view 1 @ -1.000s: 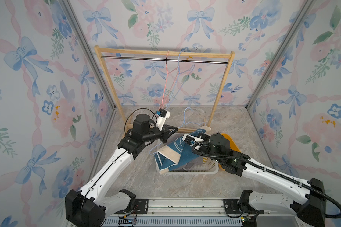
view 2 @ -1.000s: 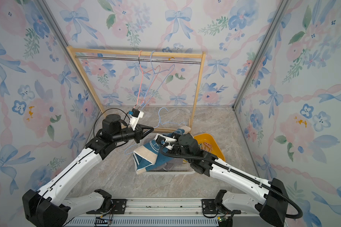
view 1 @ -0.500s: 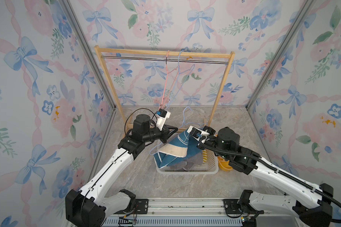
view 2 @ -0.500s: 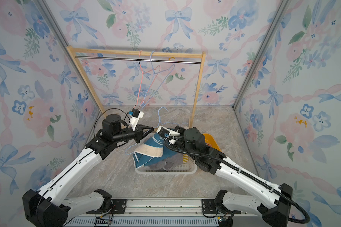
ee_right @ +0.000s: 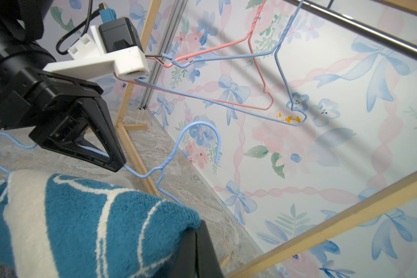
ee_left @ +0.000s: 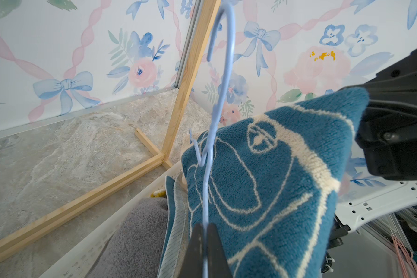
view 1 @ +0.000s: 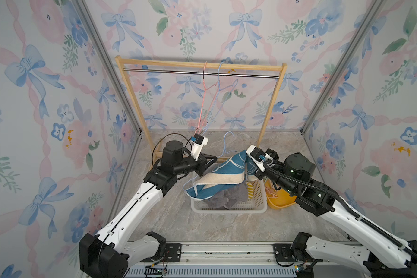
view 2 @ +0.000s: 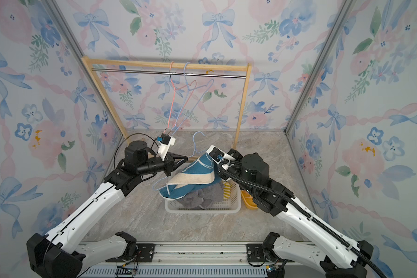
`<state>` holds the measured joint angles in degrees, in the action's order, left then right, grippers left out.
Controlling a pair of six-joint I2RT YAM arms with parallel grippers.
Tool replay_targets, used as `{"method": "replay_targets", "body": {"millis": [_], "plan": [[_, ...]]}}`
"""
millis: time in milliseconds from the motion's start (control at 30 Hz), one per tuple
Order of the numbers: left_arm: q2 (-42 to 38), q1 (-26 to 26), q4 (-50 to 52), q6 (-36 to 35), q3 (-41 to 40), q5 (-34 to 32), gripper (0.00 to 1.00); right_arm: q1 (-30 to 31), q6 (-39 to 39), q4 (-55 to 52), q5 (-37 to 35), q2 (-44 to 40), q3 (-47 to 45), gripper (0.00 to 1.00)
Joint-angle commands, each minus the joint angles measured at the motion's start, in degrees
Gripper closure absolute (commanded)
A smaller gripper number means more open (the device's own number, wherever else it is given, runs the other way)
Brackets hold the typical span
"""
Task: Remove the clothespins securing towels to the hanger
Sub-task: Remove the towel from the hanger.
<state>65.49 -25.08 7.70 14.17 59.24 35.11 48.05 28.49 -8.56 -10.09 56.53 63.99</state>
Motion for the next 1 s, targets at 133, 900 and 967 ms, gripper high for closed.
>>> {"method": "replay_targets", "body": {"millis": [133,900,967], "plan": [[-0.6,0.4,-1.0,-0.8,-0.4,-0.5,1.00,-2.3,-2.2,-0.8,0.2,-1.4,5.7,1.00],[-4.8,1.3,-1.1,-0.5,2.5,-9.4,1.00,-8.9,-4.4,-8.6,3.4,5.9,27.1,1.00],[-6.5,1.3,-1.2,-0.6,3.1,-10.7,1.00,-8.9,-4.3,-9.9,4.6,7.9,30.4,1.00]]}}
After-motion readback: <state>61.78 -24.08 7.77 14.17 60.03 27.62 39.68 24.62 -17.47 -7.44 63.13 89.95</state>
